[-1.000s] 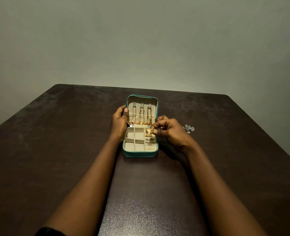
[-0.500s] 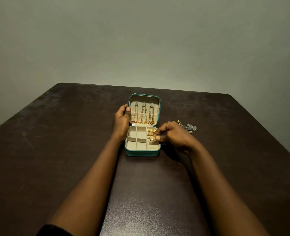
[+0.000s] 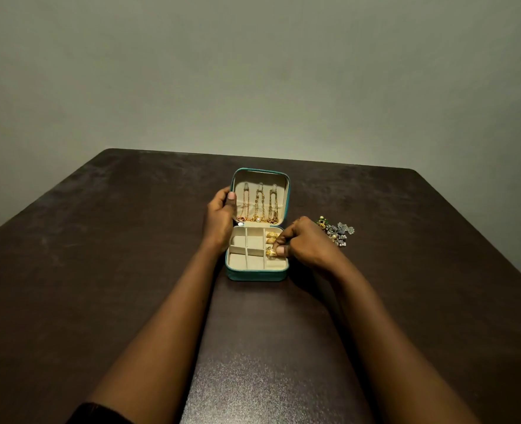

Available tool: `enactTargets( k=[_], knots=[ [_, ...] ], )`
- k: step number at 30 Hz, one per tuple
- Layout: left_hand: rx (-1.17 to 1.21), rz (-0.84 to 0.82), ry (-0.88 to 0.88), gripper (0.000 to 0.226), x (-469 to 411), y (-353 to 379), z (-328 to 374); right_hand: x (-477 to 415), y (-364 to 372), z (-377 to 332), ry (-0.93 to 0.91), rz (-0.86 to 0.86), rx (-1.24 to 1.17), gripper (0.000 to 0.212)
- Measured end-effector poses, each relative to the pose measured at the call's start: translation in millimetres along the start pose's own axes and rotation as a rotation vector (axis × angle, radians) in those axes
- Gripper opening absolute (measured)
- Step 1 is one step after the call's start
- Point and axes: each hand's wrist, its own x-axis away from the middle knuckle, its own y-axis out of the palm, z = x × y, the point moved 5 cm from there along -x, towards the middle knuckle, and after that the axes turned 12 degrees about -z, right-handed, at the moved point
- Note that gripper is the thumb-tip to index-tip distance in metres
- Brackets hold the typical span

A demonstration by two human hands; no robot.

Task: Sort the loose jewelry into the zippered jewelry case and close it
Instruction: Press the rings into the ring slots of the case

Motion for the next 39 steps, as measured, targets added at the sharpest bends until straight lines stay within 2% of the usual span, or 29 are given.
enactTargets(
  k=[10, 14, 17, 19, 22, 26, 32, 35, 39],
  knots=[
    [-0.013, -0.005, 0.0, 0.03, -1, -1, -1, 7, -9, -6, 0.013, 0.093, 0.054, 0.013],
    [0.009, 0.007, -0.001, 0.029, -2, 0, -1, 15, -17, -9, -0.02, 0.171, -0.048, 0.014],
    [0.01, 0.007, -0.001, 0.029, -2, -1, -1, 15, -10, -7, -0.026, 0.14, -0.239, 0.012],
    [0.009, 0.007, -0.003, 0.029, -2, -2, -2, 11, -6, -5, -0.027, 0.155, -0.198, 0.024],
    [-0.001, 0.011, -0.007, 0.029, -3, -2, -3, 7, -4, -2, -0.025, 0.157, -0.141, 0.03],
    [0.008, 0.012, 0.008, 0.028, -2, -1, -2, 5, -3, 0, -0.04, 0.1, -0.14, 0.029],
    [-0.004, 0.003, 0.017, 0.027, -2, -2, -3, 4, -3, 0, -0.053, 0.115, -0.076, 0.03],
    [-0.009, 0.009, 0.015, 0.024, -3, -2, -4, 8, -9, -1, -0.064, 0.112, -0.129, 0.025],
    [-0.008, 0.009, 0.001, 0.027, -3, -3, -5, 18, -39, 17, -0.021, 0.264, -0.207, 0.024]
  ],
)
